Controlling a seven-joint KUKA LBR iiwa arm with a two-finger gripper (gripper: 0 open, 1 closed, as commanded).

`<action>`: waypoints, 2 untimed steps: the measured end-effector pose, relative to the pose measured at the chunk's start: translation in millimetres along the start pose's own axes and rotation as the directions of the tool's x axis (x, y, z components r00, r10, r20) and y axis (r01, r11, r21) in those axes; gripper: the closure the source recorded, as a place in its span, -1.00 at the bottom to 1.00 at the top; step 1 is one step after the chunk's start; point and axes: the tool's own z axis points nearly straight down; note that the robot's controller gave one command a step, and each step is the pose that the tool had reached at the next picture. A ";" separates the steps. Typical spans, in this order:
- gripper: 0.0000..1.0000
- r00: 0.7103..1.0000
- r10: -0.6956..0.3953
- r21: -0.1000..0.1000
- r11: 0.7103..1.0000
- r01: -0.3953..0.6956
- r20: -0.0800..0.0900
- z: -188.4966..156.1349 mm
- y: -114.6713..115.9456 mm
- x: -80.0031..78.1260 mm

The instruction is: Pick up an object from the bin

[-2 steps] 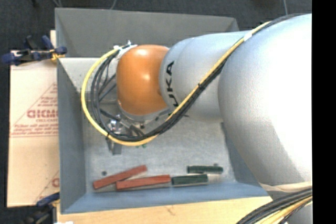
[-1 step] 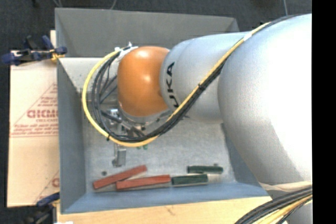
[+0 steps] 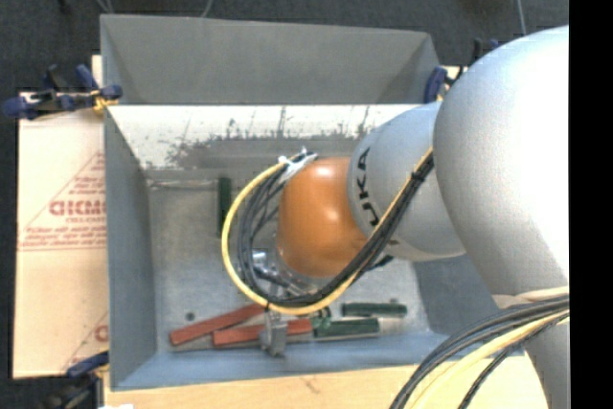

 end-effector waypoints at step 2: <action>1.00 0.992 0.128 -0.002 0.992 -0.128 0.001 -52.4 -31.6 -62.8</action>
Offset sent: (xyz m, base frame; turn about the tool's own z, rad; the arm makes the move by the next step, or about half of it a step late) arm 0.0000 0.0000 0.0000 0.0000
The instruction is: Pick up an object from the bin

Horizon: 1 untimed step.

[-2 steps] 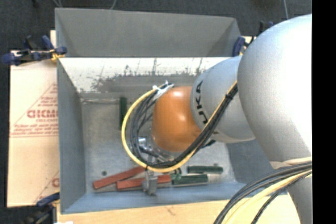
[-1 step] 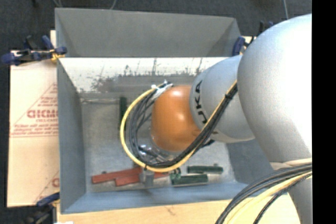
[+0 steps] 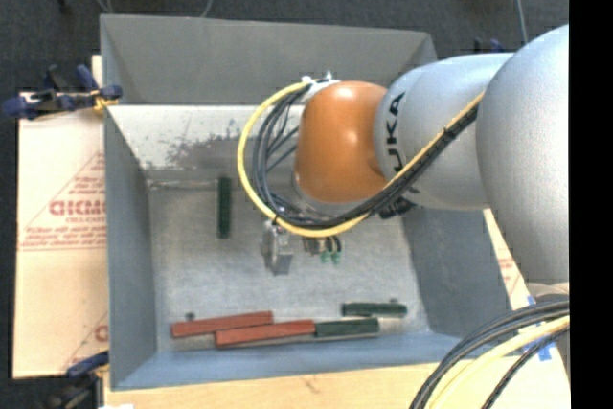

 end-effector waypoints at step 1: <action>-1.00 1.000 -0.002 0.001 1.000 0.002 -0.007 2.3 0.7 2.7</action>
Offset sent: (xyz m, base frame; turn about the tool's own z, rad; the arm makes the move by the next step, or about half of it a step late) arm 0.0000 0.0000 0.0000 0.0000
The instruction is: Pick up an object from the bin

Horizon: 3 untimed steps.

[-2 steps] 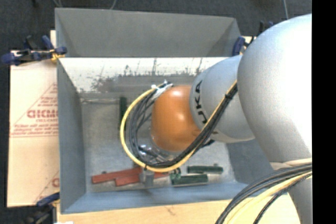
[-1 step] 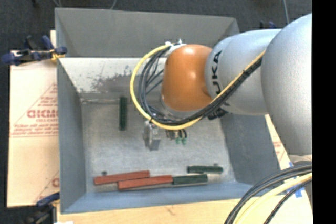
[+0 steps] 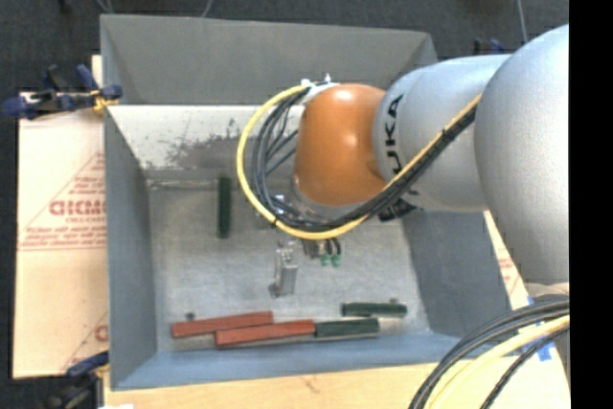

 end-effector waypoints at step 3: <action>-1.00 0.772 -0.635 0.004 0.772 0.635 0.006 46.2 45.6 -99.5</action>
Offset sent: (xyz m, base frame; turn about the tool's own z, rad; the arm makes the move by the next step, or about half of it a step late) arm 0.1048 -0.0403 -0.0516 -0.0982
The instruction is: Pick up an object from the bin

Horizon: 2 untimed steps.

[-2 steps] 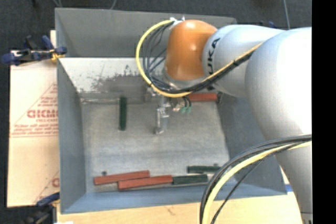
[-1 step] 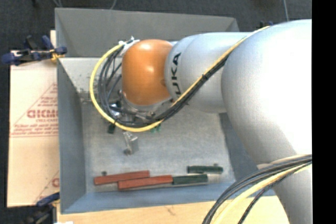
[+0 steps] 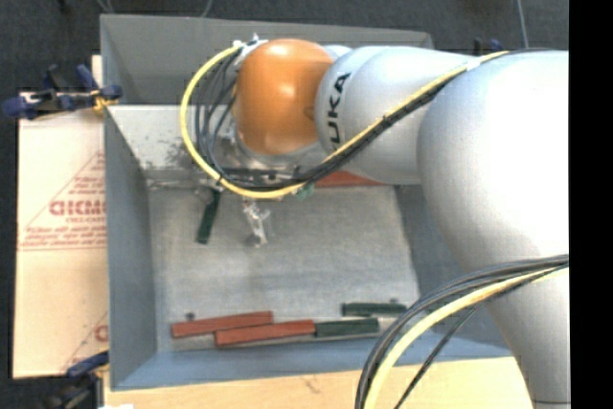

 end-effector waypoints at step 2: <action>1.00 0.993 -0.122 -0.004 0.993 0.122 0.001 2.8 7.1 -20.2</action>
Offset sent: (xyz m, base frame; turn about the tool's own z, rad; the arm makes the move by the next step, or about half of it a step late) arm 0.0078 0.0188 -0.0057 -0.1297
